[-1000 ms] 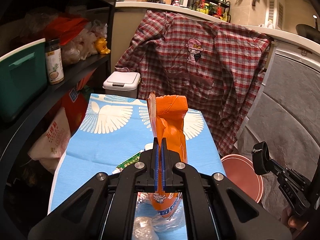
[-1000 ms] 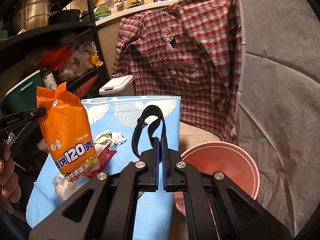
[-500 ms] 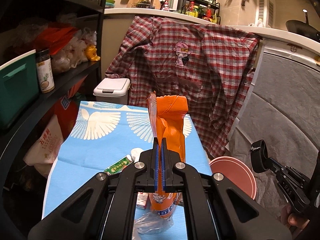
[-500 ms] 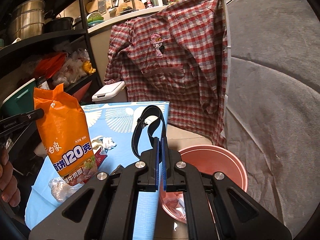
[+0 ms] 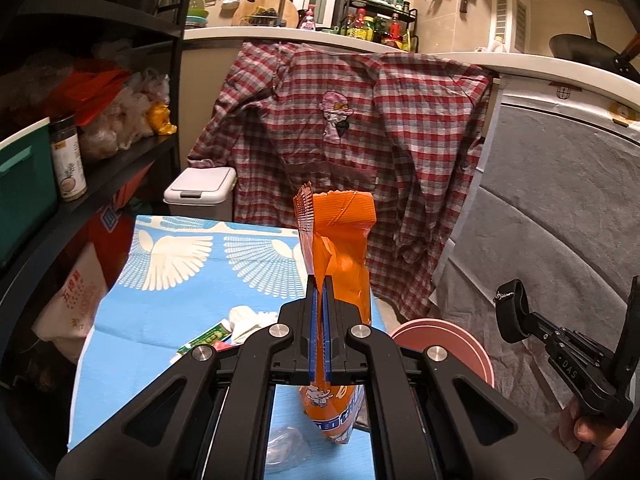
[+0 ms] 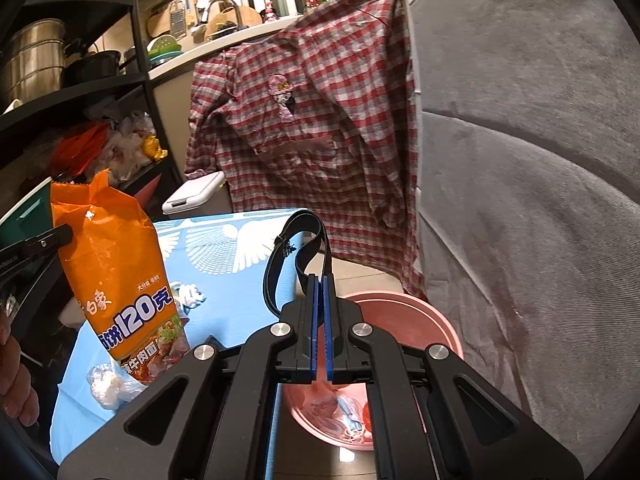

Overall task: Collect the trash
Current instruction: 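Carry the orange bag with the left gripper and drop it into the bucket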

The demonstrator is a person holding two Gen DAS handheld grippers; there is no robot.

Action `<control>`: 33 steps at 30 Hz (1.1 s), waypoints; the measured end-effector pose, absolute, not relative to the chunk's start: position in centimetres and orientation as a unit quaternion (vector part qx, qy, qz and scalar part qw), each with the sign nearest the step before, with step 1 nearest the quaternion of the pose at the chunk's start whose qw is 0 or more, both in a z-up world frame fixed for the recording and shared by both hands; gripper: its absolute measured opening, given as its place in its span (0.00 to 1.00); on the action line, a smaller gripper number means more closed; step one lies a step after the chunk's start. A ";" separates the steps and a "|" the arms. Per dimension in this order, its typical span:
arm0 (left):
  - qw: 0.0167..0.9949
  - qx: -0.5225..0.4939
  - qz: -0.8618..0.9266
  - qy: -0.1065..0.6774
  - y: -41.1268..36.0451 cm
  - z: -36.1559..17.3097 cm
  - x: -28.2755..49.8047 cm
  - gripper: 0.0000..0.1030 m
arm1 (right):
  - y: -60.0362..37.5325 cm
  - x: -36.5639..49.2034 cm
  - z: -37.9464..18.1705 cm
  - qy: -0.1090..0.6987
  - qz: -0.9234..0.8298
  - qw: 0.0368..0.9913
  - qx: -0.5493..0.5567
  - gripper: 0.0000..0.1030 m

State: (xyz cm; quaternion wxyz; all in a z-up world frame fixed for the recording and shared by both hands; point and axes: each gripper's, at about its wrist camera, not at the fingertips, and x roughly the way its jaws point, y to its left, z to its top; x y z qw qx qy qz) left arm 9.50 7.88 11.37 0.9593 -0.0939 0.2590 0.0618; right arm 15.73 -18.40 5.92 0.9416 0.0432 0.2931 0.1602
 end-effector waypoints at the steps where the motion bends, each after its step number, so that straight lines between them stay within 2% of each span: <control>1: 0.960 -0.094 0.060 0.258 7.7 11.4 9.6 0.02 | -18.6 15.9 5.8 0.296 0.158 0.941 0.044 0.03; 20: 0.958 -0.099 0.011 0.270 1.3 10.5 13.8 0.02 | -20.5 17.3 4.1 0.326 0.126 0.936 0.038 0.03; 33: 0.956 -0.110 -0.003 0.273 -0.3 9.4 16.3 0.02 | -21.2 18.8 2.8 0.348 0.106 0.931 0.042 0.03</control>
